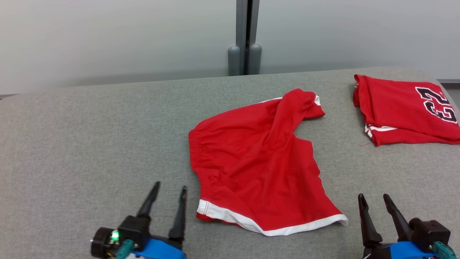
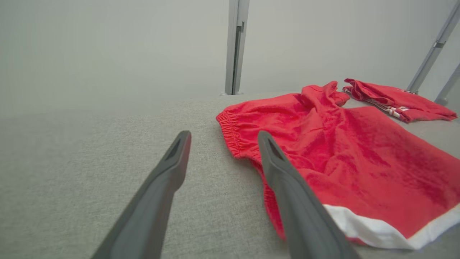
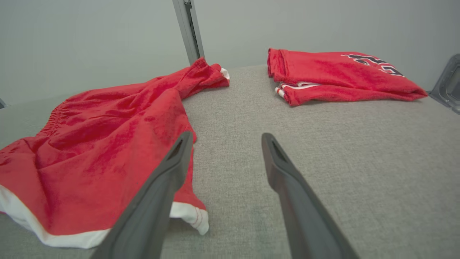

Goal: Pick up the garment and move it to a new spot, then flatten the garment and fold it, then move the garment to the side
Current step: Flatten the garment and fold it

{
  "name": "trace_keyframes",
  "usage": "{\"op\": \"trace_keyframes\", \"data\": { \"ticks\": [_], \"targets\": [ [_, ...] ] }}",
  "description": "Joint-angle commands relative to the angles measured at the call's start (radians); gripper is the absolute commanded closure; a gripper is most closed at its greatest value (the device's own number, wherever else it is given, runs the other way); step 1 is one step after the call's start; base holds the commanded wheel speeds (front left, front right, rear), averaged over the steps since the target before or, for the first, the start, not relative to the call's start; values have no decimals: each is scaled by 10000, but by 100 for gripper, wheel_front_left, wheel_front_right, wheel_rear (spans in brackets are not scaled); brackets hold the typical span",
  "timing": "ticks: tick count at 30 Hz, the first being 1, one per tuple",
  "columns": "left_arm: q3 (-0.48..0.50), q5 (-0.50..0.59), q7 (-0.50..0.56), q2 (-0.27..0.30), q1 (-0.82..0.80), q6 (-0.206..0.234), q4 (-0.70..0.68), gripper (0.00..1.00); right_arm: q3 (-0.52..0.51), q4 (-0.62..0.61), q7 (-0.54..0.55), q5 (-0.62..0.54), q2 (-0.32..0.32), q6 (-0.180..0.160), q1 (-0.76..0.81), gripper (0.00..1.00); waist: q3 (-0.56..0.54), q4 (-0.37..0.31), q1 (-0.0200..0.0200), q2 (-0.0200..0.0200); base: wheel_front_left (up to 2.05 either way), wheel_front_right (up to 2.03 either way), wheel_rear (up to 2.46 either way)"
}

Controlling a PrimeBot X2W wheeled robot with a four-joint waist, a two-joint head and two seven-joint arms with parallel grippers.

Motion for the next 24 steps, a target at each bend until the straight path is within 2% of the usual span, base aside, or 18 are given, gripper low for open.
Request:
{"op": "trace_keyframes", "data": {
  "ticks": [1, 7, 12, 17, 24],
  "targets": [
    [-257, -36, -39, 4, -177, -67, 126, 0, -67, 133, -20, -12, -40, 3, -189, 0, 25, -33, 1, 0, 0, 0, 0],
    [-1304, -360, 11, 56, -418, -90, 874, 0, 90, 1099, -19, 72, 46, 3, -569, 0, 158, -235, 1, 0, 0, 0, 0],
    [-1726, -657, 16, 151, -654, -69, 1485, 0, 346, 1809, -96, 167, 130, 3, -868, 0, 233, -339, 1, 0, 0, 0, 0],
    [-2371, -1007, 46, 200, -1002, -65, 2202, 0, 987, 2663, -206, 443, 199, 4, -1286, 0, 325, -375, 1, 0, 0, 0, 0],
    [-3032, -1397, 19, 240, -1275, -66, 2521, 0, 1535, 3431, -255, 712, 223, 5, -1551, 0, 445, -329, 1, 0, 0, 0, 0]
  ]
}}
